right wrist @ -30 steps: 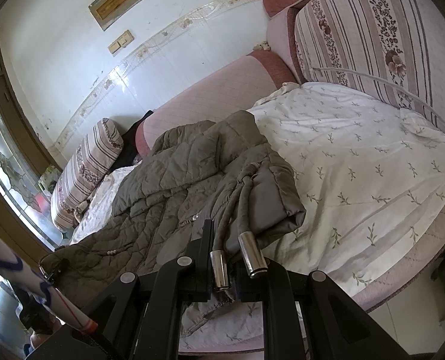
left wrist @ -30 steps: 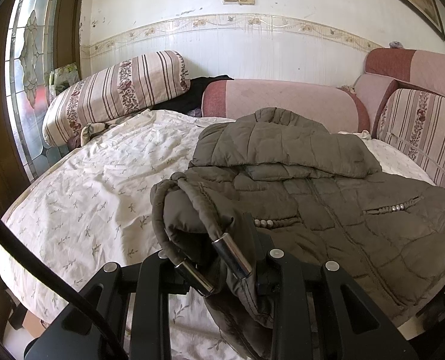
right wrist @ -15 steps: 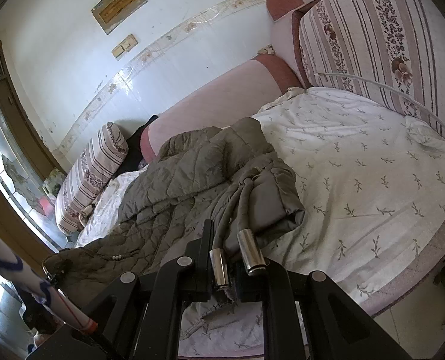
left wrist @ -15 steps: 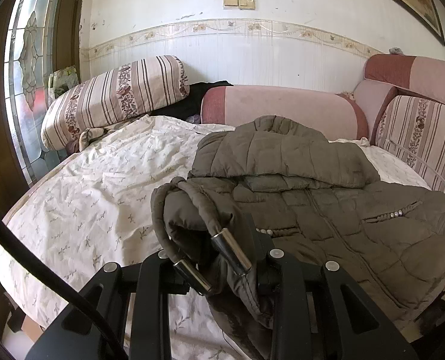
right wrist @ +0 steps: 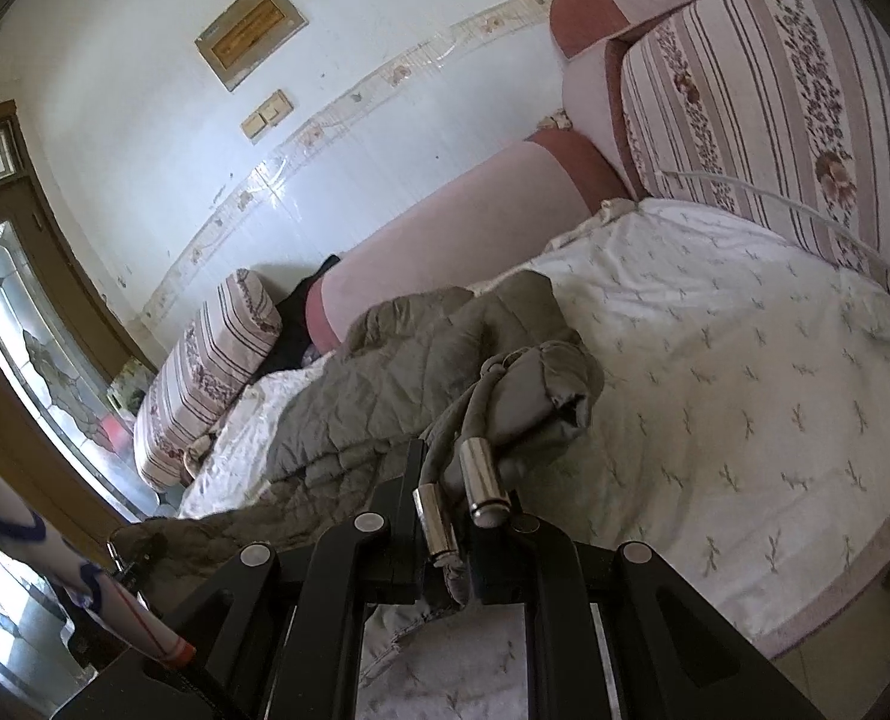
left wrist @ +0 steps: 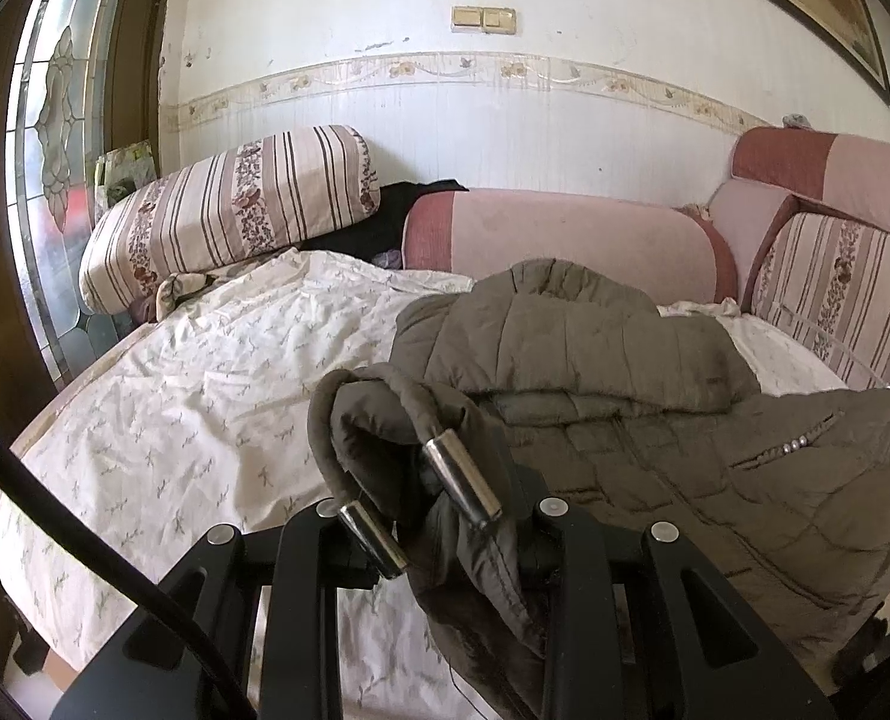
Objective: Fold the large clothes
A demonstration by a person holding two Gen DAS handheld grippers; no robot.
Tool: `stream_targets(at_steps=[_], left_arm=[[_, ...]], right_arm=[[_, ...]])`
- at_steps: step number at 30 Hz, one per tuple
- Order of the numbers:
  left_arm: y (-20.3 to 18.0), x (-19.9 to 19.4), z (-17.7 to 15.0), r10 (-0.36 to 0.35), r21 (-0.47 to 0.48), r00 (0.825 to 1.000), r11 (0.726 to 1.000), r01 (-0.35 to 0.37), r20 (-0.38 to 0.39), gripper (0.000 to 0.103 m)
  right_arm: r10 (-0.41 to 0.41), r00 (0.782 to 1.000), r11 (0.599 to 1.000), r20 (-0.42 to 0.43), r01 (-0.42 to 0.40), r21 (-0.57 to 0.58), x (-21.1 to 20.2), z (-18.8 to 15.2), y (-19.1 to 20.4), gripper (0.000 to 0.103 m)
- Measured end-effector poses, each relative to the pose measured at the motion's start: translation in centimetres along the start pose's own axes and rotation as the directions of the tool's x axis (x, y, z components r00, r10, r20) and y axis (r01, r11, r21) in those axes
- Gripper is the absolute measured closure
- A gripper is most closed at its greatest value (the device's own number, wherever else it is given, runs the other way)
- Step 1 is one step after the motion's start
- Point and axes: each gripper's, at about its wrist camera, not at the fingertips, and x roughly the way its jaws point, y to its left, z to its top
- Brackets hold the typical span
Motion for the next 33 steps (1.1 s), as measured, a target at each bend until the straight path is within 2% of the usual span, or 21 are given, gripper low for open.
stream_targets(at_steps=[7,14,20,23,25,28,33], left_arm=[[0.2,1.7,3.7,-0.011,-0.021,1.0,1.0,0.012,0.026,0.077],[0.6,6.1,9.0,-0.04,-0.053,0.999,0.998,0.041,0.021,0.076],[1.6,13.9,14.8,-0.075,-0.093,0.997,0.993,0.073,-0.021,0.073],[2.9,18.9,18.6,-0.115,-0.151,0.99,0.983,0.102,-0.082,0.064],[4.2,21.0,20.4,-0.144,-0.209,0.985,0.97,0.121,-0.096,0.053],[5.8,23.5,22.6,-0.177,-0.287,0.98,0.947,0.144,-0.092,0.048],[6.8,24.2,23.8,-0.093,-0.261,0.996,0.961,0.088,-0.007,0.048]], right_arm=[[0.024,0.999,1.0,0.03,-0.023,-0.012,1.5,4.2,1.7,0.092],[0.026,0.999,0.999,0.043,-0.025,-0.02,6.6,11.0,3.6,0.092],[-0.015,1.0,0.999,0.02,0.016,-0.045,15.3,17.4,4.6,0.092],[-0.06,0.998,0.997,0.004,0.06,-0.038,20.7,20.3,4.0,0.092],[-0.093,0.996,0.996,-0.01,0.093,-0.015,24.8,22.0,3.1,0.092],[-0.13,0.991,0.991,-0.031,0.131,0.02,29.6,23.4,1.6,0.092],[-0.195,0.977,0.978,-0.087,0.2,0.063,36.7,23.9,-1.2,0.091]])
